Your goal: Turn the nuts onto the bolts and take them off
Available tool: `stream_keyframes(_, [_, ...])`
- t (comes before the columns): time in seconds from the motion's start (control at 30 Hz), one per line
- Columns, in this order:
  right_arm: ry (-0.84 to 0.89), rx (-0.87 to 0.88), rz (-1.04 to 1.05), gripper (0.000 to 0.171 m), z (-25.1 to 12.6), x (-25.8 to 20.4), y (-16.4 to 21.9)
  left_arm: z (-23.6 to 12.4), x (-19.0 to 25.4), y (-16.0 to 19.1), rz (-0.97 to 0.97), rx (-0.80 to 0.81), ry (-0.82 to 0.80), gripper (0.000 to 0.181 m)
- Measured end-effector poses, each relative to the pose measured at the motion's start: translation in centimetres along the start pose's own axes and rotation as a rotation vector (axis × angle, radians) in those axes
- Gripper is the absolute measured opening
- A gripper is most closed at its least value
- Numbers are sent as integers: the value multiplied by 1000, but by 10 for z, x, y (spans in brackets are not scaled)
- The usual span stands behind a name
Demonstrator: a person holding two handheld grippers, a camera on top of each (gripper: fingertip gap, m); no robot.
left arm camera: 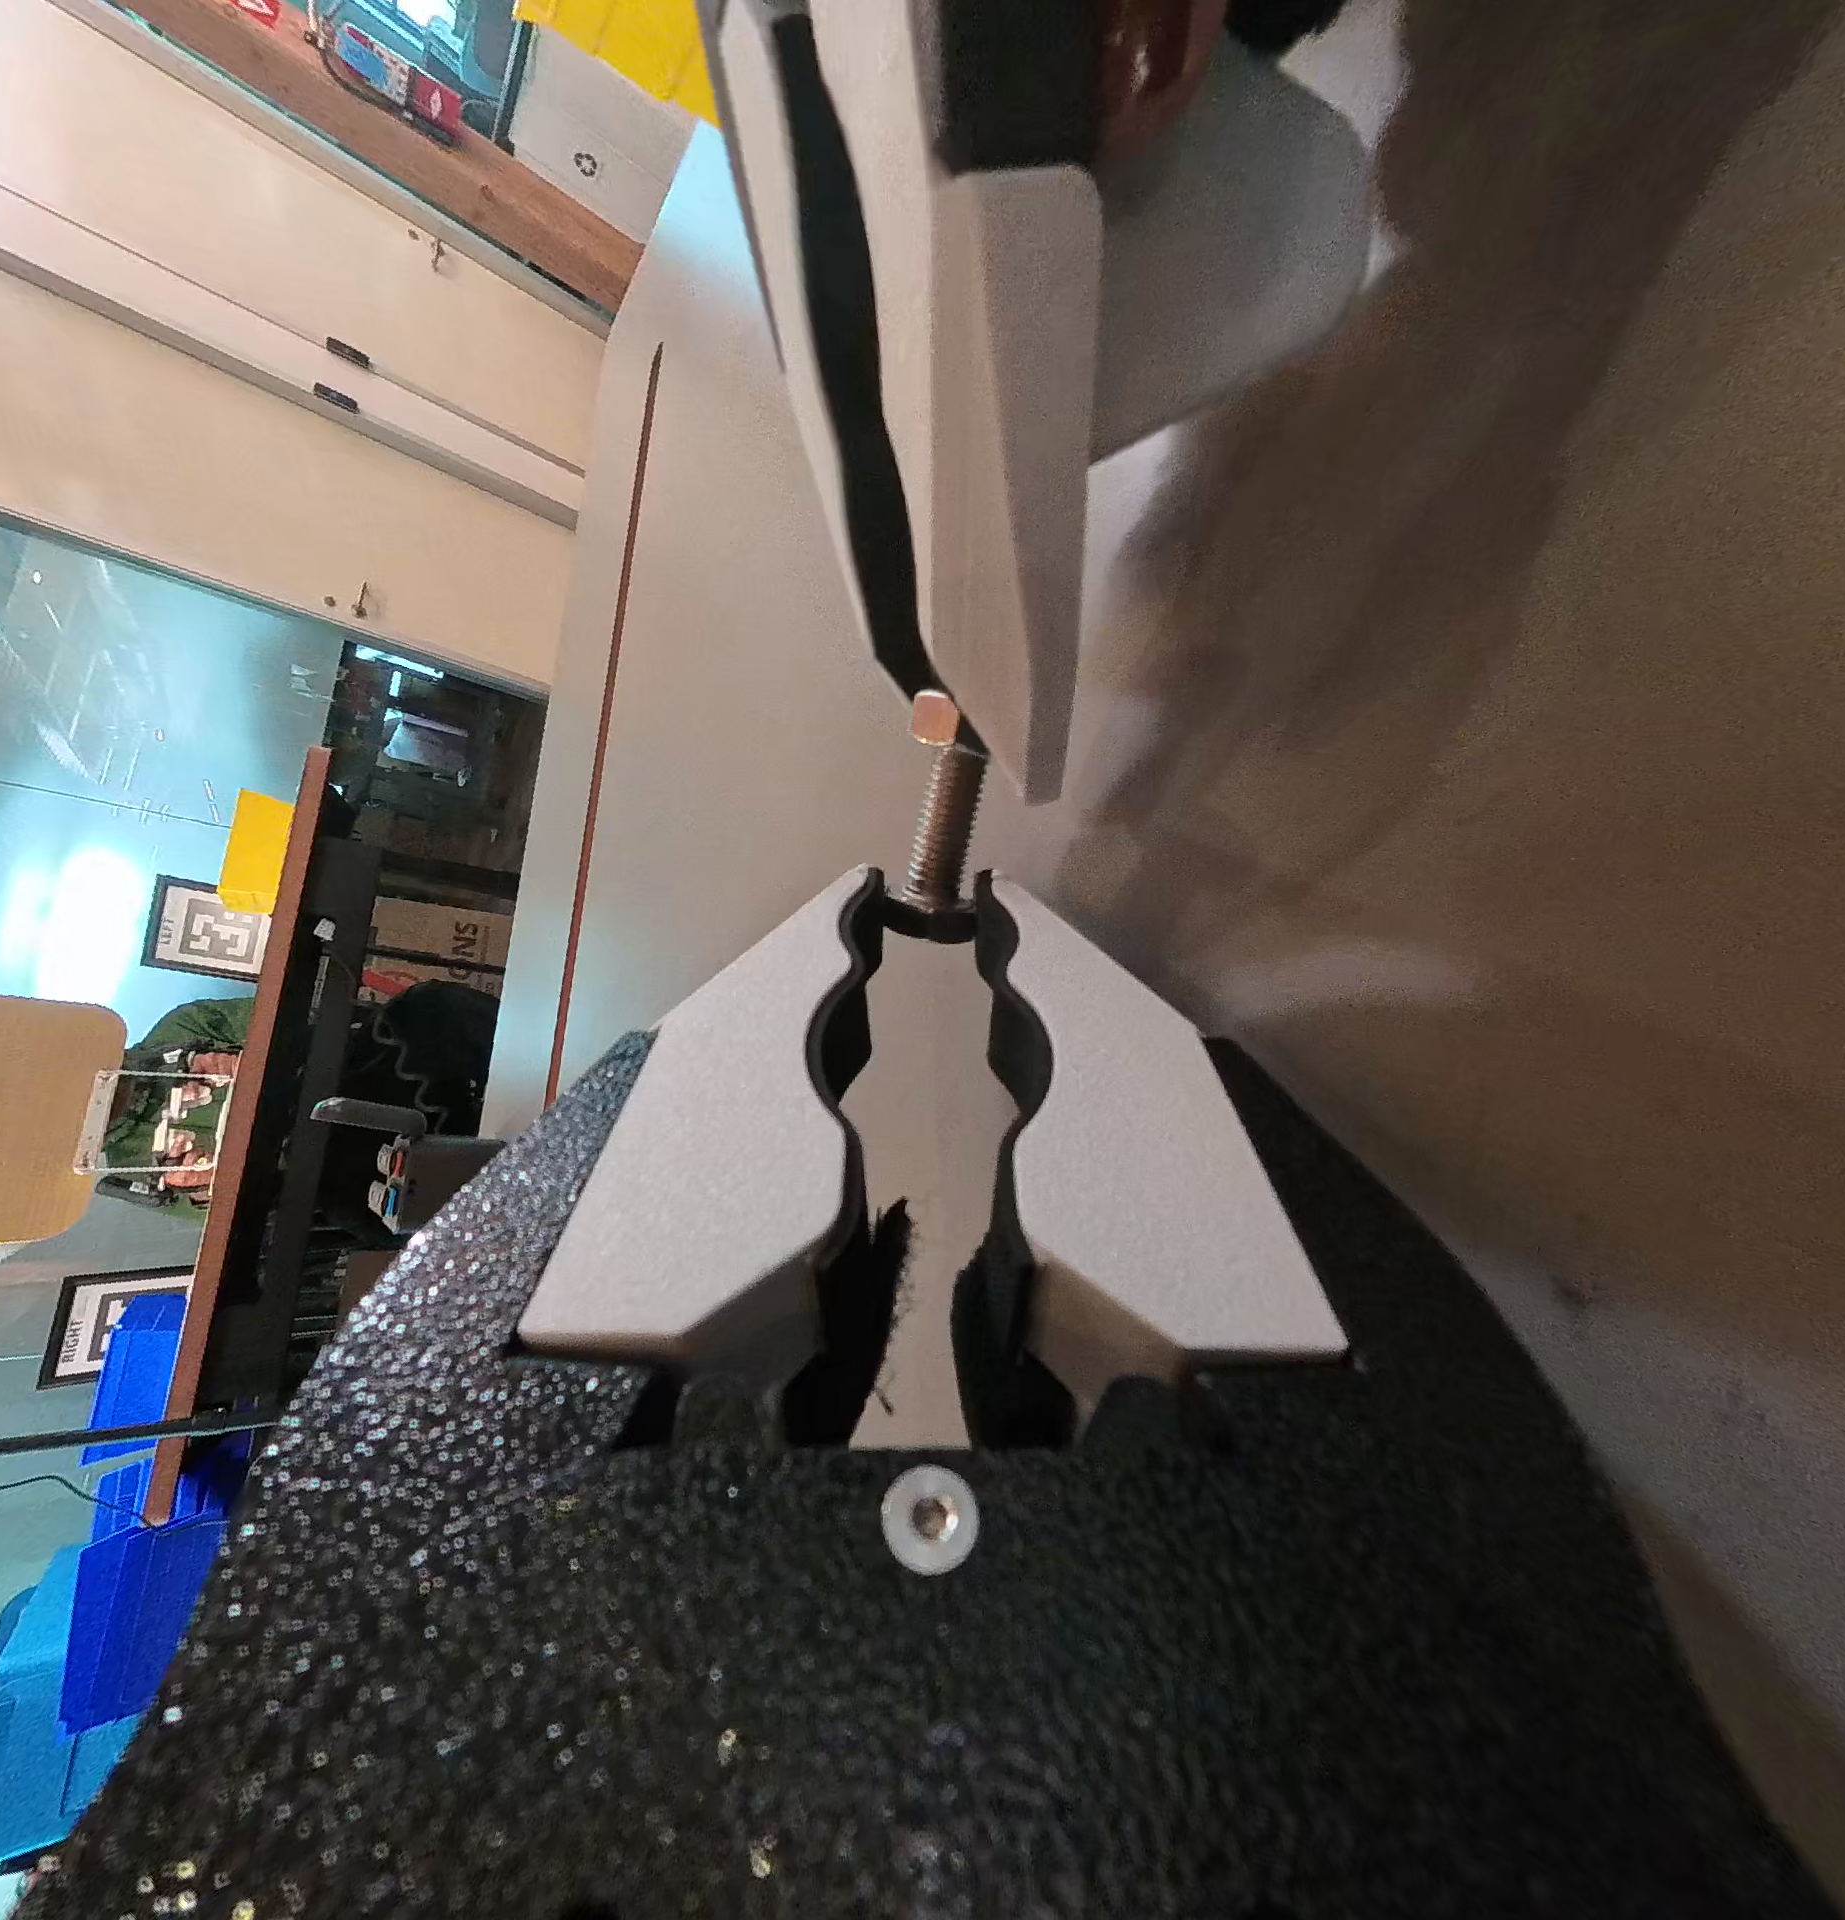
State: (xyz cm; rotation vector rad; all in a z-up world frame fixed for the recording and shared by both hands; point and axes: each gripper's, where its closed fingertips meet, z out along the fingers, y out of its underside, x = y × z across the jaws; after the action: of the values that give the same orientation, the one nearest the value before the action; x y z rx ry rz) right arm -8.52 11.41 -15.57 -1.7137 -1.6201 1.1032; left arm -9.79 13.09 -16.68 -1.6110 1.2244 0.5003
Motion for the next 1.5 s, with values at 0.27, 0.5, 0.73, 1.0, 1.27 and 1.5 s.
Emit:
stream_keyframes(0.27, [85, -13, -333, 16, 0, 5, 1, 0, 0, -2, -1, 12, 3, 16])
stream_keyframes(0.5, [484, -35, -1467, 17, -6, 10, -6, 1, 1, -4, -24, 28, 12, 15])
stream_keyframes(0.73, [265, 50, -820, 42, -14, 7, -8, 0, 1, -4, -22, 25, 11, 16])
stream_keyframes(1.0, [-78, -80, -181, 43, -13, -3, 15, 0, 1, -4, -16, 21, 10, 15])
stream_keyframes(1.27, [-10, 140, -371, 43, -13, -21, -21, 1, -1, 0, -14, -5, 3, 16])
stream_keyframes(1.5, [11, -11, -111, 33, -5, 2, 1, 0, -1, 0, -8, -6, 1, 15])
